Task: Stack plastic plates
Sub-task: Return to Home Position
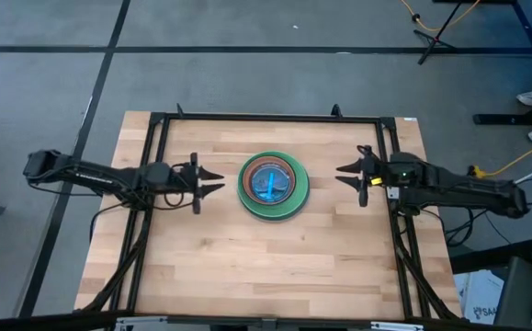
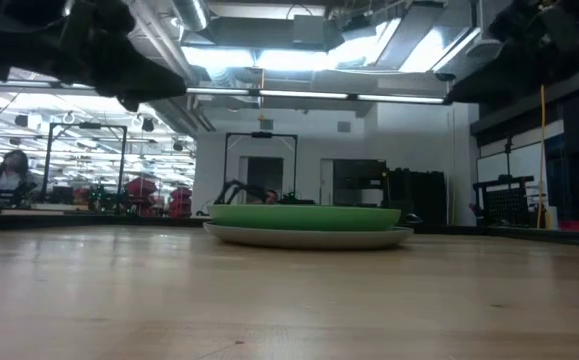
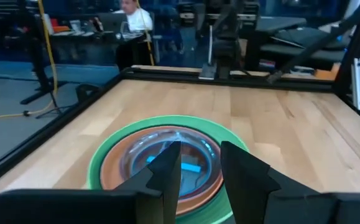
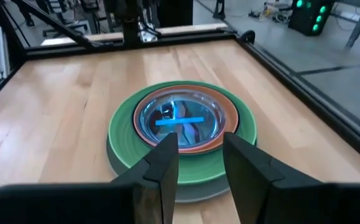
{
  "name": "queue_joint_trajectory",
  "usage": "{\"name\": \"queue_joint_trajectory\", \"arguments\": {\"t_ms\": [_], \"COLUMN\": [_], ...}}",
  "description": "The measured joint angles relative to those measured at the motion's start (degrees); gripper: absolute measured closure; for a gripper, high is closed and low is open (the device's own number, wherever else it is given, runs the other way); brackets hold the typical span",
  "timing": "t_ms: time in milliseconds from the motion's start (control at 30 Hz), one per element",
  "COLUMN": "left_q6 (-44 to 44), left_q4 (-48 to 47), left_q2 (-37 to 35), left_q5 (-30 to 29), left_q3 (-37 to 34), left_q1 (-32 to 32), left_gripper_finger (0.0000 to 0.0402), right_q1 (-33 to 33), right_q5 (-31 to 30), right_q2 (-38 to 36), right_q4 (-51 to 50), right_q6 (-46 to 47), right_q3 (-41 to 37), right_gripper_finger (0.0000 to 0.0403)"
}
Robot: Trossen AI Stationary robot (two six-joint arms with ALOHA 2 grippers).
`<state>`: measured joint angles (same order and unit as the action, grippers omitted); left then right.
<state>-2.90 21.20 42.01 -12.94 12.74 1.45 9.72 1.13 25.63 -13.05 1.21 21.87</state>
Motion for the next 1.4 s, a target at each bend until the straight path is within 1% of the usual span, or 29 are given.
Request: {"name": "queue_joint_trajectory", "arguments": {"t_ms": [333, 633, 700, 833, 1067, 1200, 1333, 1400], "left_q6": [-0.1, -1.5, -1.7, -2.1, -4.7, -4.6, -4.2, -4.0], "left_q4": [-0.1, -0.4, -2.3, -7.4, -16.6, -18.0, -18.3, -18.8], "left_q2": [-12.8, -22.2, -24.0, -27.0, -33.1, -36.8, -41.1, -42.0], "left_q5": [-0.3, -1.5, -1.7, -3.3, -0.9, -0.4, 3.8, 4.5], "left_q3": [-6.4, -11.8, -12.3, -12.0, -11.9, -11.9, -11.9, -11.9], "left_q1": [0.0, 0.0, 0.0, 0.0, 0.0, 0.0, 0.0, 0.0], "left_gripper_finger": [0.0295, 0.0295, 0.0298, 0.0313, 0.0346, 0.0366, 0.0385, 0.0393], "right_q1": [0.0, 0.0, 0.0, 0.0, 0.0, 0.0, 0.0, 0.0], "right_q5": [1.0, 1.0, 1.0, 1.7, 3.0, 3.0, 3.2, 3.6], "right_q2": [-3.8, -3.8, -3.8, -3.8, -3.8, -3.8, -3.8, -3.8], "right_q4": [0.1, 0.1, 0.1, 1.2, 2.7, 2.7, 2.8, 5.2], "right_q6": [0.0, -0.1, -0.2, -0.1, -0.2, -0.2, -0.2, -0.4], "right_q3": [-0.2, -0.2, -0.2, -0.2, -0.2, -0.2, -0.3, -1.6], "right_gripper_finger": [0.0283, 0.0283, 0.0283, 0.0283, 0.0283, 0.0283, 0.0283, 0.0283]}}
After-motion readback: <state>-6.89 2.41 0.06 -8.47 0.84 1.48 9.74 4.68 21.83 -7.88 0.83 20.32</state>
